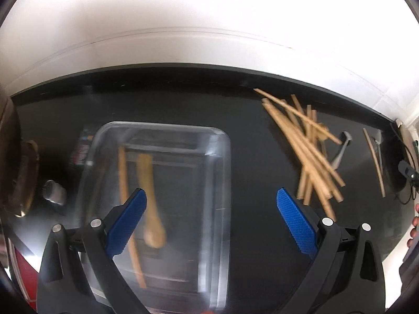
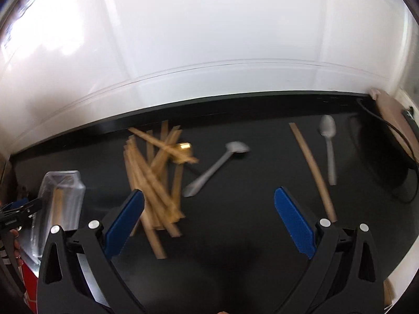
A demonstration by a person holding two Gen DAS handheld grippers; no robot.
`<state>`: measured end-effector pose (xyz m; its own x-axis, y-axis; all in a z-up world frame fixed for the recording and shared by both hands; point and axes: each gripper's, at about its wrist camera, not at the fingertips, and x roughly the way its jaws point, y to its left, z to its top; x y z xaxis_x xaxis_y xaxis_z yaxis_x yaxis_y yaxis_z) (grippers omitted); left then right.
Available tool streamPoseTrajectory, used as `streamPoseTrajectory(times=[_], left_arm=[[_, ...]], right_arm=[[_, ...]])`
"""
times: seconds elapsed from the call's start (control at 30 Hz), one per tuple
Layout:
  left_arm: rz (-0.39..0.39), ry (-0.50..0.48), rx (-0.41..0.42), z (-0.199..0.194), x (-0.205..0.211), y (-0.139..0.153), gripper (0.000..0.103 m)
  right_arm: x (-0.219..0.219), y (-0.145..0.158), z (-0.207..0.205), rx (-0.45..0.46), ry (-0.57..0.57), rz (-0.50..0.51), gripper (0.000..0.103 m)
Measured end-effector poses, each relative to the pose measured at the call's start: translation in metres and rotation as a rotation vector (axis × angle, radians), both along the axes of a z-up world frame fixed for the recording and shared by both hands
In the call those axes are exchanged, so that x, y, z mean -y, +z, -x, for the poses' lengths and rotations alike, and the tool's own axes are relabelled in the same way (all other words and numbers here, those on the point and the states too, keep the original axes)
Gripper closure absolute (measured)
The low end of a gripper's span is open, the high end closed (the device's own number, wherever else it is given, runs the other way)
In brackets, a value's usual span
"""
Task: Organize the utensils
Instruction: 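Grasp a loose chopstick with the right tool while the left tool grasps another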
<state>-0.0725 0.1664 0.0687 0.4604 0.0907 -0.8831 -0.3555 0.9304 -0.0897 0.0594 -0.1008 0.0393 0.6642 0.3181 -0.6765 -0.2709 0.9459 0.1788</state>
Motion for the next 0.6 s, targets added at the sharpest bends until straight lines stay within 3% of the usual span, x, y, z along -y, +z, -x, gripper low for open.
streamPoseTrajectory(times=[0.33,0.6], left_arm=[[-0.029,-0.024,-0.053,-0.047,0.091,-0.012,0.006],[-0.013,-0.035,-0.081,-0.075,0.145,-0.024,0.006]], right_arm=[[0.097,-0.016,-0.033,-0.058,-0.006,0.024,0.007],[0.122,-0.035,-0.068,-0.073,0.049,0.082,0.007]])
